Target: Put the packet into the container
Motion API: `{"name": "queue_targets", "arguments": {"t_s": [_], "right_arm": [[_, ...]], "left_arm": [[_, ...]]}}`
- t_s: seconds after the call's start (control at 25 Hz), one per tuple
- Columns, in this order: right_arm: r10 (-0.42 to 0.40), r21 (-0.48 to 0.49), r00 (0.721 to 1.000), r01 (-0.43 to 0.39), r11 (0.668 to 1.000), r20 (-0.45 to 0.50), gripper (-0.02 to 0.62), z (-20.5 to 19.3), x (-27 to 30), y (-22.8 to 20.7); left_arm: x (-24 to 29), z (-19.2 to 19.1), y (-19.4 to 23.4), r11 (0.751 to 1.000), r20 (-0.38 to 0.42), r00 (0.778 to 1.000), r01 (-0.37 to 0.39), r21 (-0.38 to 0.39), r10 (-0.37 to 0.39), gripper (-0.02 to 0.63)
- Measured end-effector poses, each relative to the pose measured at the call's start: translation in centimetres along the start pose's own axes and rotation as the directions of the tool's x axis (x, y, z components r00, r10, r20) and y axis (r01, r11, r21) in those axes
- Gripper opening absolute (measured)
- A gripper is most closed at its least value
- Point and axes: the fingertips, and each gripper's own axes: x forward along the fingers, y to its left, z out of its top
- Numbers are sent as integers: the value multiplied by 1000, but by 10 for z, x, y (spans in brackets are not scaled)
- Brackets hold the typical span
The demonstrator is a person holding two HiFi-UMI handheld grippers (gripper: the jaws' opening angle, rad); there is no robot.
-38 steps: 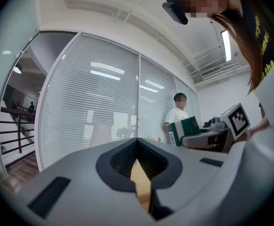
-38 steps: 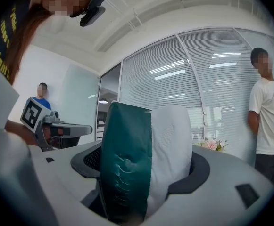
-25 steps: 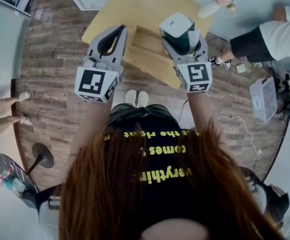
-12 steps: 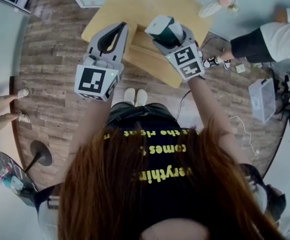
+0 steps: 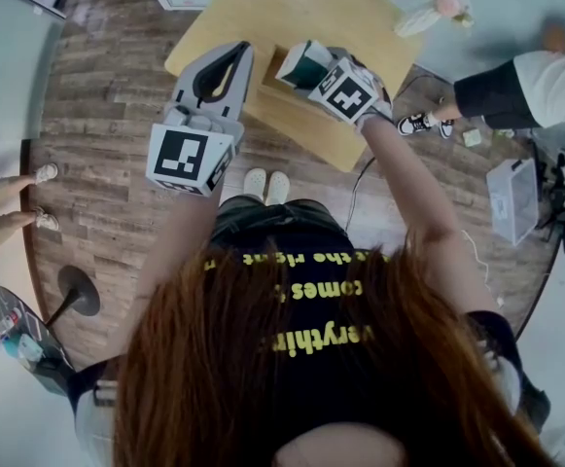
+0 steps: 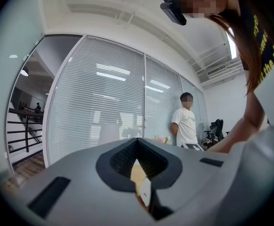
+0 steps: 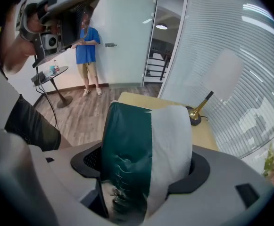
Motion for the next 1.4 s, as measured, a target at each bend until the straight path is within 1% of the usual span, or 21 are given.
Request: {"name": "queue_targets", "arguments": {"t_s": [0.12, 0.24, 0.36, 0.48, 0.64, 0.84, 1.04, 1.28, 1.4], "right_arm": [[34, -43, 997, -37, 998, -62, 386, -7, 19, 1], [43, -74, 994, -51, 996, -102, 387, -10, 32, -1], [65, -59, 991, -72, 996, -118, 387, -13, 40, -1], [92, -44, 986, -99, 994, -137, 387, -18, 46, 3], [81, -70, 984, -94, 993, -159, 388, -25, 52, 3], [88, -91, 983, -103, 990, -158, 397, -31, 56, 7], [93, -88, 979, -110, 990, -181, 402, -36, 58, 10], [85, -75, 984, -97, 992, -156, 403, -29, 57, 5], [82, -62, 988, -91, 994, -134, 402, -26, 54, 5]], "left_arm": [[0, 2, -1, 1000, 4, 1000, 3, 5, -3, -3], [0, 3, 0, 1000, 11, 1000, -2, 5, 2, -3], [-1, -1, 0, 1000, -13, 1000, -5, -10, 5, -3], [-2, -1, 3, 1000, -1, 1000, -11, 4, 11, -3], [-1, -1, 5, 1000, 7, 1000, -17, 9, 17, -3], [1, -1, 4, 1000, -5, 1000, -14, -1, 14, -3], [1, 2, 5, 1000, 7, 1000, -15, 4, 15, -3], [1, 0, 4, 1000, -17, 1000, -7, -11, 7, -3], [2, 0, 3, 1000, -8, 1000, -6, 5, 6, -3]]}}
